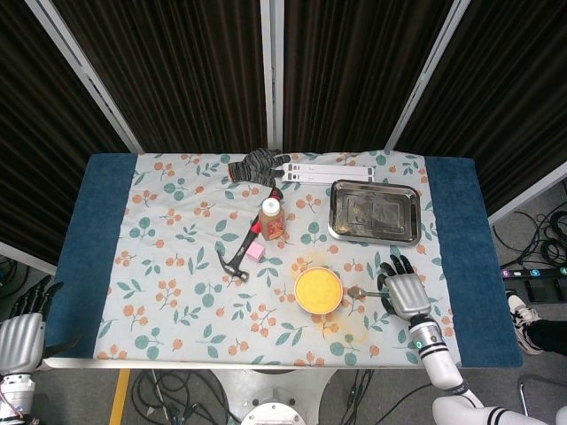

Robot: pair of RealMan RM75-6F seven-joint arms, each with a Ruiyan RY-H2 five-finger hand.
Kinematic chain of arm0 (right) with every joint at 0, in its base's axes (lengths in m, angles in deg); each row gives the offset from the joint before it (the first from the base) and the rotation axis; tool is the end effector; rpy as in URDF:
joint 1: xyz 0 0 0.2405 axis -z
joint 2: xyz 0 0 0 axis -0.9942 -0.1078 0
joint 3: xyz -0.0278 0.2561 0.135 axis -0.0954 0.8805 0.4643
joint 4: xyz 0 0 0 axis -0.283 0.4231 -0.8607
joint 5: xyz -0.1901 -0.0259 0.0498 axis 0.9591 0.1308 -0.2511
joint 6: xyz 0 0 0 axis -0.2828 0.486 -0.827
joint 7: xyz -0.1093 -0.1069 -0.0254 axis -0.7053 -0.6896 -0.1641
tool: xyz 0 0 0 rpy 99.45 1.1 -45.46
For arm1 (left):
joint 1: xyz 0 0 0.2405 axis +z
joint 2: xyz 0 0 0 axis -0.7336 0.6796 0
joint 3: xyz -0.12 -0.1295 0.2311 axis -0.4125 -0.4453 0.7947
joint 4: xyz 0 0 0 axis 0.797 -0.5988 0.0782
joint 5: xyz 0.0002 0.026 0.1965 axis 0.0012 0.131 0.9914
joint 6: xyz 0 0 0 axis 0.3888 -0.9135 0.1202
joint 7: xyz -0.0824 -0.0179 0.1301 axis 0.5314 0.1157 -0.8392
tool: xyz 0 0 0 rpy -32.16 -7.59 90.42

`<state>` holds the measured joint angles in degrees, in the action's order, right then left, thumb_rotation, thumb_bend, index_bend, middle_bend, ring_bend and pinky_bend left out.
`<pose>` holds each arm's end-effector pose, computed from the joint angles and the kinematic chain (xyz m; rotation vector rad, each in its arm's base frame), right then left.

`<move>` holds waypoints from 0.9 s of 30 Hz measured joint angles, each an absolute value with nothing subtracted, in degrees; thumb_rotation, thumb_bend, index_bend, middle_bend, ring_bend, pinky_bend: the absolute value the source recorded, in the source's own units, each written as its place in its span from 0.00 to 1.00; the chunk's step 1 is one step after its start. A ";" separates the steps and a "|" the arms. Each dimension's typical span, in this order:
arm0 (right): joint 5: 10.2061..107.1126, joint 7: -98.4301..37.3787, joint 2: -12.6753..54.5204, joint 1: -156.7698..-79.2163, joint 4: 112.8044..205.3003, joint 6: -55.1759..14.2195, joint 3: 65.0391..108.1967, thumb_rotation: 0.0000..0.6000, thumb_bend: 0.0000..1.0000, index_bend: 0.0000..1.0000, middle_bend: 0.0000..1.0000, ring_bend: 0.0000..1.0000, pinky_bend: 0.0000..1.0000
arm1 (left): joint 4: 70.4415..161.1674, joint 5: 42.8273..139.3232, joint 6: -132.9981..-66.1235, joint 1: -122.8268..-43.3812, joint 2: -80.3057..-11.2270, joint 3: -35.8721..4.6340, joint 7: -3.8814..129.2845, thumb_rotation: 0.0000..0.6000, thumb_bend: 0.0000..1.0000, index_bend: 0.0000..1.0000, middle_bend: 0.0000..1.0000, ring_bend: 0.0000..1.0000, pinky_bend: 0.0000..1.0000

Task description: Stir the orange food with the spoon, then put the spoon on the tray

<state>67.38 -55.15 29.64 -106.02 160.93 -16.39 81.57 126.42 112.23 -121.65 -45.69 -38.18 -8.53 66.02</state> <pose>-0.3035 -0.2859 -0.0185 1.7417 -0.9673 0.6345 -0.3796 0.1475 0.1296 -1.2308 -1.0647 -0.8479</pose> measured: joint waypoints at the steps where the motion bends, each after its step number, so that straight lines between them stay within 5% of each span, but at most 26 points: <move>1: 67.31 -55.20 29.67 -106.08 160.90 -16.32 81.53 1.00 0.30 0.48 0.18 0.00 0.00 | 126.35 112.23 -121.64 -45.67 -38.22 -8.52 66.07 1.00 0.06 0.19 0.14 0.11 0.15; 19: 65.93 -55.97 29.87 -107.45 161.44 -15.40 81.10 1.00 0.37 0.54 0.19 0.00 0.00 | 125.87 112.16 -121.69 -45.28 -38.25 -8.53 66.70 1.00 0.06 0.19 0.14 0.11 0.15; 27: 67.62 -55.68 23.76 -107.48 167.62 -16.61 80.98 1.00 0.38 0.56 0.20 0.00 0.00 | 126.07 112.17 -121.81 -45.23 -37.95 -8.67 66.46 1.00 0.06 0.19 0.14 0.11 0.15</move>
<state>67.62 -55.68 23.76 -107.48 167.62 -16.61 80.98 126.07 112.17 -121.81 -45.23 -37.95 -8.67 66.46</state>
